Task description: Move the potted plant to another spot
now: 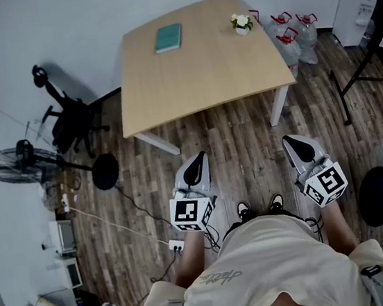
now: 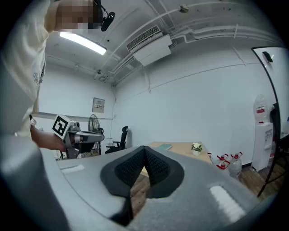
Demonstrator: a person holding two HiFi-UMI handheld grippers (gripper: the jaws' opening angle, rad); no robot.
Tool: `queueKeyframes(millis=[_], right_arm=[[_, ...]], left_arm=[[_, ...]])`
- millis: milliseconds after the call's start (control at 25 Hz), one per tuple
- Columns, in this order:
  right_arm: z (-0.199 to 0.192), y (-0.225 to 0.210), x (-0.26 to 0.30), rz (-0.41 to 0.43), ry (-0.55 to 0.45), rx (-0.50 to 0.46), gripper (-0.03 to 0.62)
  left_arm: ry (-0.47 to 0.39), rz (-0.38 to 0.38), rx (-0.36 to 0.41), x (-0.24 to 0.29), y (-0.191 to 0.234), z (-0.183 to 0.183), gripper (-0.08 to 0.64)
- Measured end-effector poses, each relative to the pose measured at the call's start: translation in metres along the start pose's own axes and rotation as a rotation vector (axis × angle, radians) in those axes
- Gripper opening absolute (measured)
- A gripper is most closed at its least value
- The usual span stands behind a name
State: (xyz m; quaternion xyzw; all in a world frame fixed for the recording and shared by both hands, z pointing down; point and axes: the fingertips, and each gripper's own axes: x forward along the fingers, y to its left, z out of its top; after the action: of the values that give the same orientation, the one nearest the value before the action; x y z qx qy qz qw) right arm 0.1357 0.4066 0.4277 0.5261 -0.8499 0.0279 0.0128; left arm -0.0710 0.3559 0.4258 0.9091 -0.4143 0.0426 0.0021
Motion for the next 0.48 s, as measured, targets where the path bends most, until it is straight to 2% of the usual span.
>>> queueKeyframes(millis=[160, 320, 480], right_arm=[[0.001, -0.005, -0.003, -0.020, -0.006, 0.009, 0.003], [0.002, -0.018, -0.005, -0.071, -0.018, 0.060, 0.003], [0.005, -0.027, -0.008, -0.083, -0.023, 0.046, 0.003]], left_arm=[[0.005, -0.006, -0.005, 0.000, -0.003, -0.003, 0.018], [-0.003, 0.004, -0.034, 0.001, 0.005, 0.001, 0.019], [-0.015, 0.022, -0.053, 0.004, 0.008, 0.006, 0.018]])
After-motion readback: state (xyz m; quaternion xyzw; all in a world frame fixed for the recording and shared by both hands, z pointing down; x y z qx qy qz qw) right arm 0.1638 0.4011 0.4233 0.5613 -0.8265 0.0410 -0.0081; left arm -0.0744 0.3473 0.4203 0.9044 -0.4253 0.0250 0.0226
